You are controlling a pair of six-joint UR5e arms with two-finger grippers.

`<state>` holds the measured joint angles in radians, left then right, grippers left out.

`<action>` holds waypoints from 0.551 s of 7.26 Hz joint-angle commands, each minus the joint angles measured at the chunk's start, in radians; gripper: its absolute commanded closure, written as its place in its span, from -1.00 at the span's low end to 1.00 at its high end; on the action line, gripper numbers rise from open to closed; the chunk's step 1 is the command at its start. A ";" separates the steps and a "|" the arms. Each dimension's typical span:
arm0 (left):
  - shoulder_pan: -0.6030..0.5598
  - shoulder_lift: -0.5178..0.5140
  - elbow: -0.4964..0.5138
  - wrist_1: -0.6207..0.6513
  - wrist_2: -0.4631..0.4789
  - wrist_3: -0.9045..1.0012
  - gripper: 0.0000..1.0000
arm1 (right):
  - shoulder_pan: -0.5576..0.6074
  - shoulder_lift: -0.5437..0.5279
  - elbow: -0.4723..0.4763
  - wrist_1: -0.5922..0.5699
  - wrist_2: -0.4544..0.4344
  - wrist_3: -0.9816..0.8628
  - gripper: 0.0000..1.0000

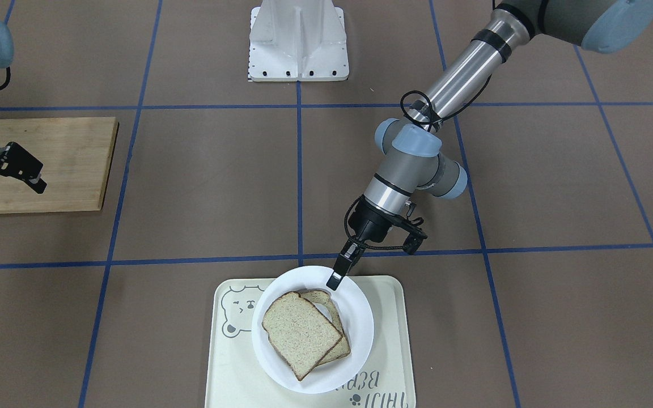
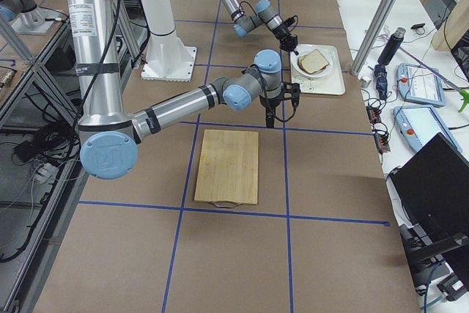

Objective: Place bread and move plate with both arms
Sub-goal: 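Slide the plate with the left gripper onto the bear tray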

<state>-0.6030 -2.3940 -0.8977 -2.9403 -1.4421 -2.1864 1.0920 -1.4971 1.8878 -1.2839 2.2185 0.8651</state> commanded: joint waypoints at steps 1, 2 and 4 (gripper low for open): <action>0.002 -0.010 0.009 0.003 0.002 -0.001 1.00 | 0.005 -0.002 0.002 0.000 0.004 0.000 -1.00; 0.003 -0.008 0.011 0.004 0.002 -0.001 0.59 | 0.005 -0.002 -0.001 0.000 0.004 0.000 -1.00; 0.002 -0.008 0.010 0.006 -0.003 0.002 -0.07 | 0.006 0.000 -0.001 0.000 0.016 0.000 -1.00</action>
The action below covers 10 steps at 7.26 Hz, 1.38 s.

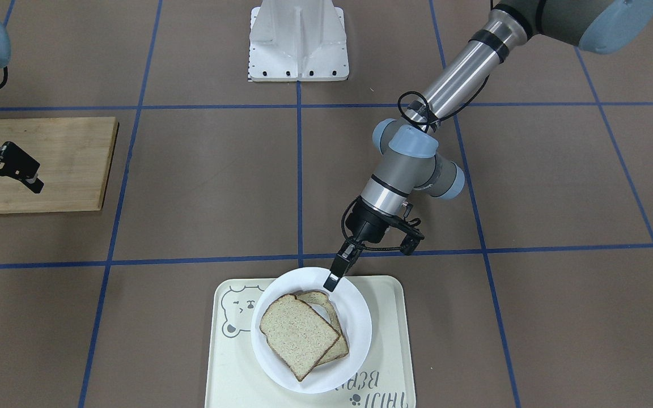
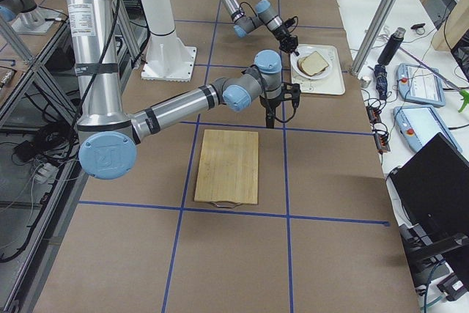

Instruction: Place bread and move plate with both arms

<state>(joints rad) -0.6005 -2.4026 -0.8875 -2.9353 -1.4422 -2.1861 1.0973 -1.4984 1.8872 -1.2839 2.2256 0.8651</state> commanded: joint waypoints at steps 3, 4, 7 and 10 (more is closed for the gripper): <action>-0.025 0.067 -0.123 0.001 -0.068 0.015 -0.17 | 0.010 0.001 -0.002 0.000 0.023 0.000 -1.00; -0.037 0.145 -0.225 0.001 -0.110 0.019 -0.16 | 0.010 0.003 -0.003 0.000 0.023 0.000 -1.00; -0.115 0.353 -0.443 0.002 -0.316 0.020 -0.18 | 0.015 0.003 -0.002 0.000 0.023 0.000 -1.00; -0.269 0.587 -0.572 0.001 -0.475 0.359 -0.95 | 0.035 0.006 0.001 0.003 0.020 -0.015 -1.00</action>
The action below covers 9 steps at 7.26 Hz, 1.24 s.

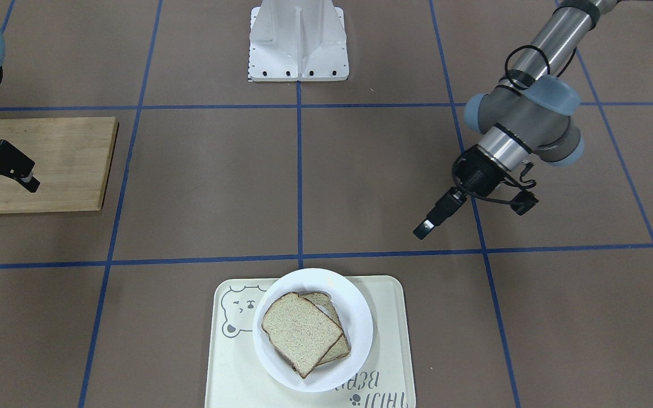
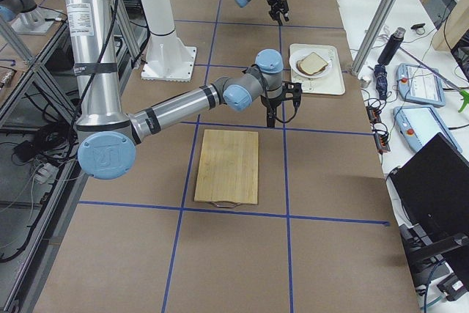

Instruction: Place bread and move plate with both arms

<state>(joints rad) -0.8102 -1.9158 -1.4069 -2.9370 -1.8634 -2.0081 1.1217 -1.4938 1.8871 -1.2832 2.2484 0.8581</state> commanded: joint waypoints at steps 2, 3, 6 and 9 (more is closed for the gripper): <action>-0.179 0.219 -0.079 0.028 -0.083 0.524 -0.95 | 0.044 0.007 -0.022 0.002 -0.018 -0.124 -1.00; -0.260 0.259 -0.107 0.135 -0.108 0.728 -0.95 | 0.071 0.004 -0.040 0.001 -0.018 -0.231 -1.00; -0.398 0.293 -0.297 0.653 -0.106 1.320 -0.95 | 0.148 -0.016 -0.120 -0.001 -0.017 -0.474 -1.00; -0.526 0.247 -0.438 1.254 -0.288 1.832 -0.95 | 0.161 -0.060 -0.120 -0.001 -0.012 -0.522 -1.00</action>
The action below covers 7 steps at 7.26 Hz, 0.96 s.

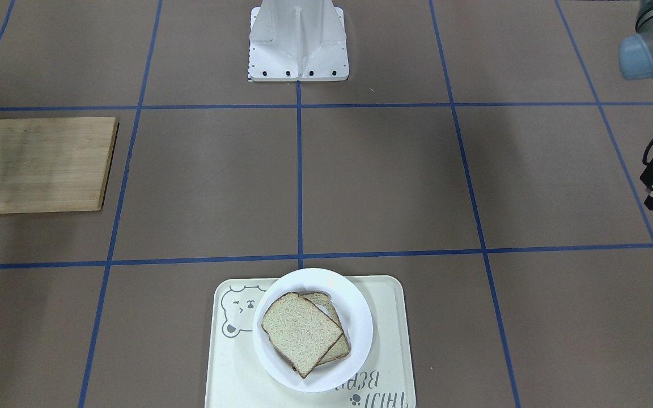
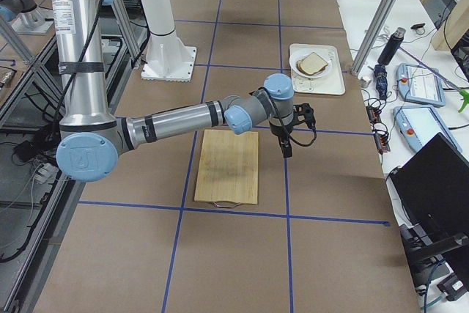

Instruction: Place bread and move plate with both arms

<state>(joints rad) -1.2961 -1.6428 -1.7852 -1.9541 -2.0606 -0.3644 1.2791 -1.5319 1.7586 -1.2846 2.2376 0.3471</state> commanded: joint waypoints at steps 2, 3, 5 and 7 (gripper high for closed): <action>-0.054 -0.023 -0.083 0.502 -0.131 0.399 -0.95 | 0.017 -0.033 0.002 -0.002 0.023 -0.013 -1.00; -0.058 -0.009 -0.079 0.521 -0.136 0.406 -0.95 | 0.023 -0.034 -0.001 -0.005 0.048 -0.011 -1.00; -0.058 0.042 -0.072 0.509 -0.234 0.398 -0.96 | 0.020 -0.040 -0.008 -0.006 0.054 -0.011 -1.00; -0.058 0.051 -0.077 0.504 -0.286 0.400 -0.96 | 0.020 -0.037 -0.027 -0.004 0.054 -0.010 -1.00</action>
<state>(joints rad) -1.3543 -1.6008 -1.8609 -1.4474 -2.3202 0.0343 1.2994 -1.5691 1.7430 -1.2899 2.2900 0.3362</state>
